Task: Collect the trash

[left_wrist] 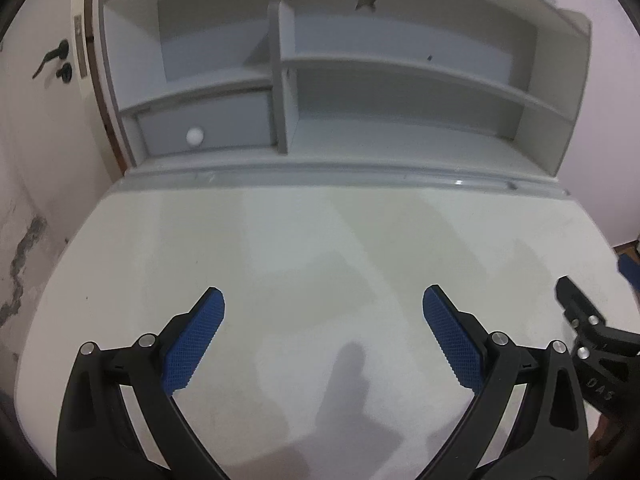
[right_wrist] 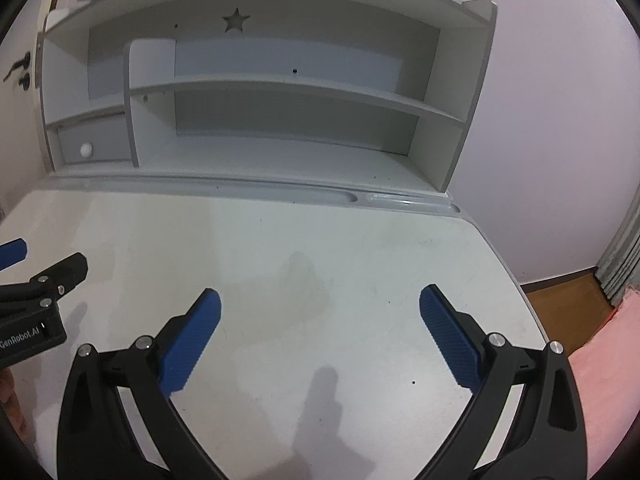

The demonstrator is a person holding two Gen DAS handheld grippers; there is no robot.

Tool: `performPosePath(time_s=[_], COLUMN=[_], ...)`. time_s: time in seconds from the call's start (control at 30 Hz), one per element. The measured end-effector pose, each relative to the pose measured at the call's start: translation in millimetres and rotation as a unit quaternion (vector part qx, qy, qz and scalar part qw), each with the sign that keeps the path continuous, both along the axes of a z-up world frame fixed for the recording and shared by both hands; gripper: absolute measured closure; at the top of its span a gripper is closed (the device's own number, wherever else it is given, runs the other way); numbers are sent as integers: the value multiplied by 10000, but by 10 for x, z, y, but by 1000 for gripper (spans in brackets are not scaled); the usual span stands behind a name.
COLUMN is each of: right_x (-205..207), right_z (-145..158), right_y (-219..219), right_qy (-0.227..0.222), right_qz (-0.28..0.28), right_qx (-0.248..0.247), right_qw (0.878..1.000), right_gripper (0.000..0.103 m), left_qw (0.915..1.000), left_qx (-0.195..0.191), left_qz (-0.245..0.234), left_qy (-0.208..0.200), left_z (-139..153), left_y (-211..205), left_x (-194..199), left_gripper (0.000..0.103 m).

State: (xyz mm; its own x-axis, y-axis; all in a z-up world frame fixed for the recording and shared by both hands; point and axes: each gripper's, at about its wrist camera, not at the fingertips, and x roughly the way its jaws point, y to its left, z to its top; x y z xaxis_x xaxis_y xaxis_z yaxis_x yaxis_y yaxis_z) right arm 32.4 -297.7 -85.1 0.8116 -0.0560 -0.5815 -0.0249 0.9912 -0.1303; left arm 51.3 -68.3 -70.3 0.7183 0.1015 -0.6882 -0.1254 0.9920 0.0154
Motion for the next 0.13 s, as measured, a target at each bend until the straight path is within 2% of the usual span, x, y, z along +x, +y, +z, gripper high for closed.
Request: performPosePath(time_s=[0.13], right_x=[60], right_z=[-58], right_y=[3], right_qy=[239], right_qz=[-17], right_qx=[-62], right_qw=[9997], right_gripper=[7], left_qw=[9996], left_qx=[76], left_qz=[-18], left_qy=[276], left_z=[-109], left_y=[30], left_x=[17], left_gripper=[6])
